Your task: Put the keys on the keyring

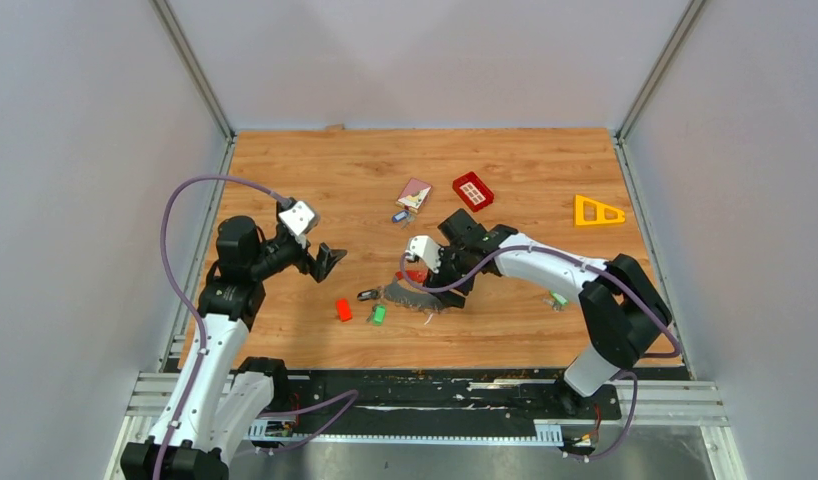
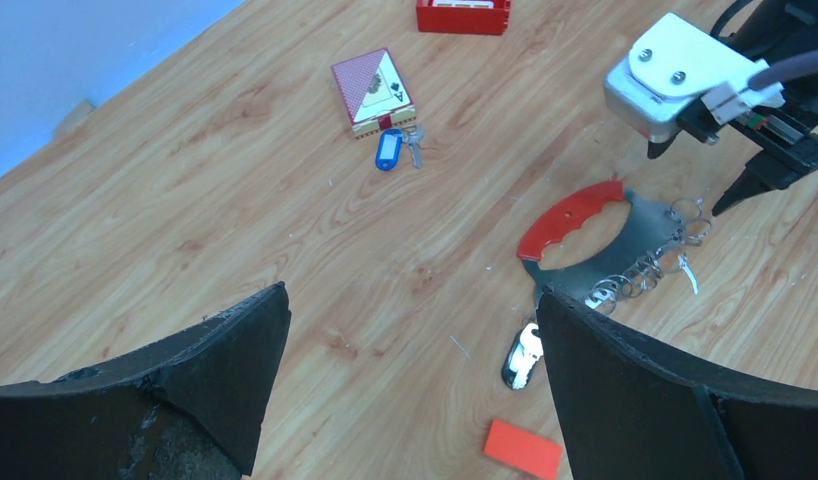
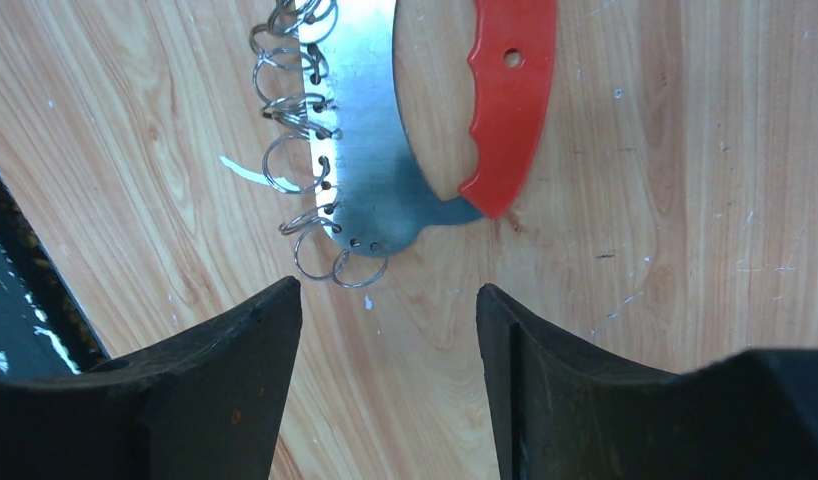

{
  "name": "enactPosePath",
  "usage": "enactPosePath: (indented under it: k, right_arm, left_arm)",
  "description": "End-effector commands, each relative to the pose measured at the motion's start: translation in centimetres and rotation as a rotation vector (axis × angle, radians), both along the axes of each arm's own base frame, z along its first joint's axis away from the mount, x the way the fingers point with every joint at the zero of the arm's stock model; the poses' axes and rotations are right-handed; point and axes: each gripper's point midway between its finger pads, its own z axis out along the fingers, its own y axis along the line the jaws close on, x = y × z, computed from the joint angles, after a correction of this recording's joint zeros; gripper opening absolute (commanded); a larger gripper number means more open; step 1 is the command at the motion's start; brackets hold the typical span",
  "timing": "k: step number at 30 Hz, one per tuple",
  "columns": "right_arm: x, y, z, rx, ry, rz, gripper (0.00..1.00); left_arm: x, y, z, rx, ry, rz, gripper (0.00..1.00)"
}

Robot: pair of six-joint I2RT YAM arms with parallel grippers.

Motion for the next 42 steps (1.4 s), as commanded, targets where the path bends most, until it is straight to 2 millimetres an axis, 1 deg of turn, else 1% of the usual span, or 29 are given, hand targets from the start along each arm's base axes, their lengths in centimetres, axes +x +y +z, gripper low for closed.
enactPosePath:
  k: [1,4,10,16,19,25,33,37,42]
  right_arm:
    - [0.0,1.3,1.7,0.063,0.096,-0.077,0.64]
    - [0.1,1.3,1.5,0.085,0.163,-0.127,0.63]
    - [-0.1,0.9,0.0,0.101,0.308,-0.191,0.58]
    - [-0.2,1.0,-0.9,0.109,0.390,-0.222,0.52]
    - [-0.5,1.3,-1.0,0.118,0.422,-0.217,0.48]
    - [-0.6,1.5,-1.3,0.119,0.449,-0.218,0.38]
    - [-0.2,1.2,-1.9,0.102,0.463,-0.235,0.21]
    - [0.2,0.9,-1.8,0.102,0.458,-0.247,0.15]
    - [1.1,0.8,-1.1,0.124,0.441,-0.257,0.07]
  left_arm:
    - [-0.1,-0.4,1.0,-0.003,-0.056,-0.026,1.00]
    - [-0.1,-0.4,1.0,-0.004,-0.059,-0.027,1.00]
    - [-0.1,-0.4,1.0,-0.005,-0.062,-0.027,1.00]
    - [0.0,-0.3,1.0,-0.003,-0.063,-0.023,1.00]
    - [0.0,-0.3,1.0,-0.004,-0.064,-0.024,1.00]
    - [0.1,-0.3,0.7,-0.003,-0.059,-0.022,1.00]
    - [0.0,-0.3,0.8,-0.005,-0.061,-0.025,1.00]
    - [0.0,-0.4,0.7,-0.005,-0.060,-0.027,1.00]
    - [0.0,-0.4,0.6,-0.007,-0.063,-0.030,1.00]
